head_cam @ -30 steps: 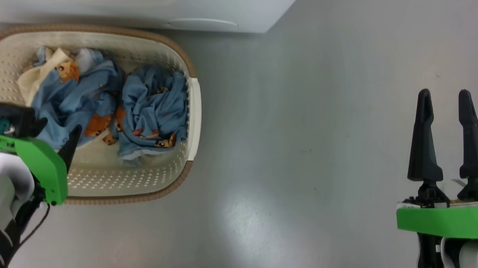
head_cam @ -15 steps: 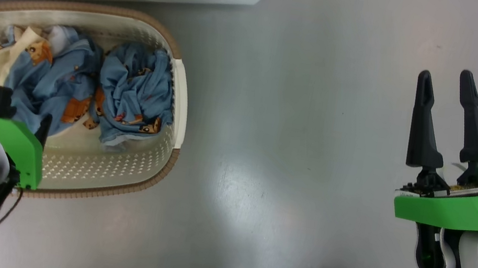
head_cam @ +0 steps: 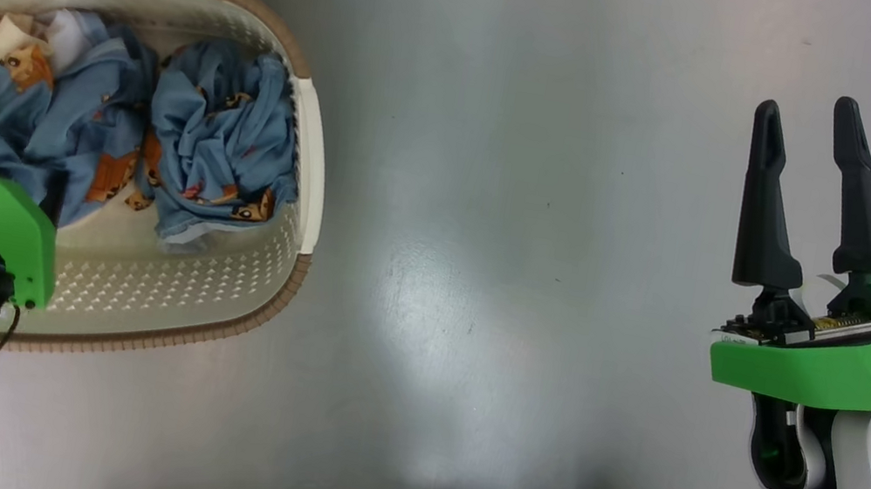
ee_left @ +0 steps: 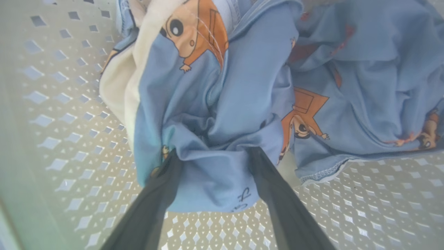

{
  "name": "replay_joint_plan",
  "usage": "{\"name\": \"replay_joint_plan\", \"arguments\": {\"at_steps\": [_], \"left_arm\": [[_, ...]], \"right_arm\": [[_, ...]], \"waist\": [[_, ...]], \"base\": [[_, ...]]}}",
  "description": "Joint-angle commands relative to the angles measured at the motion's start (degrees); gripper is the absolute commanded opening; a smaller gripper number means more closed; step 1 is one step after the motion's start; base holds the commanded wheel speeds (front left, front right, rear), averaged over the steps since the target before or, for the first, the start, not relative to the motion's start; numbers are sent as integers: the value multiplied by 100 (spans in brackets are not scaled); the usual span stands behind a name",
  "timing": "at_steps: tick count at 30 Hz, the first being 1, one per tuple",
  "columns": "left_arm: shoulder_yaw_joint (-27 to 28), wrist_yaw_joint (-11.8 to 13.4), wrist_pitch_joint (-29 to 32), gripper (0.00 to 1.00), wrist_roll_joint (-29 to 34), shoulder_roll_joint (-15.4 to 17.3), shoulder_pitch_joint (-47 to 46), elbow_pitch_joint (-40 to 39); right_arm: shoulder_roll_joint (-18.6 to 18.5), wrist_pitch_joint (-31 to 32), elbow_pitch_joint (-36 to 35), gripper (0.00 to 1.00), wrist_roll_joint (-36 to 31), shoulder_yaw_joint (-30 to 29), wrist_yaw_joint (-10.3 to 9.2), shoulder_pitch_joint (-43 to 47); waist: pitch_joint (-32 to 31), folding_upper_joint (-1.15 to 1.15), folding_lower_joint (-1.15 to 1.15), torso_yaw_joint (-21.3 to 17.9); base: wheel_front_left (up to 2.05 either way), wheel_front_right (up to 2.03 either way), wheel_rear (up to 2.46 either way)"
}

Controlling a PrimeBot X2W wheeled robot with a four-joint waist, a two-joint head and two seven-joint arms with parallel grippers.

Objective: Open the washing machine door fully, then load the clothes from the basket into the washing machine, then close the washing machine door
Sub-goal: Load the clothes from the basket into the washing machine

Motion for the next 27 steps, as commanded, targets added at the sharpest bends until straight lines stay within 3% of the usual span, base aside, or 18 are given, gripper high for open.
{"name": "replay_joint_plan", "arguments": {"at_steps": [1,4,5,6,7,8,9,17,27], "left_arm": [[90,27,-11,100,-45,283,-5,-12],[53,14,-83,100,-31,266,-63,-12],[46,11,-95,84,-33,262,-75,-12],[40,7,-100,56,-37,263,-82,-12],[34,0,-106,40,-40,268,-86,-12],[29,-10,-111,16,-46,272,-88,-12],[27,-19,-110,0,-54,279,-87,-12],[24,-45,-136,0,-133,243,-126,-11],[266,-74,-581,0,-490,23,153,-11]], "right_arm": [[32,-44,-150,100,-51,125,32,87],[46,-44,-163,100,-52,144,32,70],[50,-44,-164,100,-52,152,32,66],[53,-44,-164,100,-52,161,32,64],[57,-44,-164,100,-52,169,32,61],[60,-44,-164,100,-52,174,32,58],[64,-44,-167,100,-52,177,32,56],[85,-44,-177,100,-58,117,32,74],[86,-44,-97,100,-42,80,32,80]], "waist": [[31,0,0,-24],[57,0,0,-39],[61,0,0,-45],[64,0,0,-54],[65,0,0,-65],[64,0,0,-77],[64,0,0,-90],[-7,0,0,-99],[-516,0,0,103]], "base": [[0,0,0],[0,0,0],[0,0,0],[0,0,0],[0,0,0],[0,0,0],[0,0,0],[0,0,0],[0,0,0]]}}
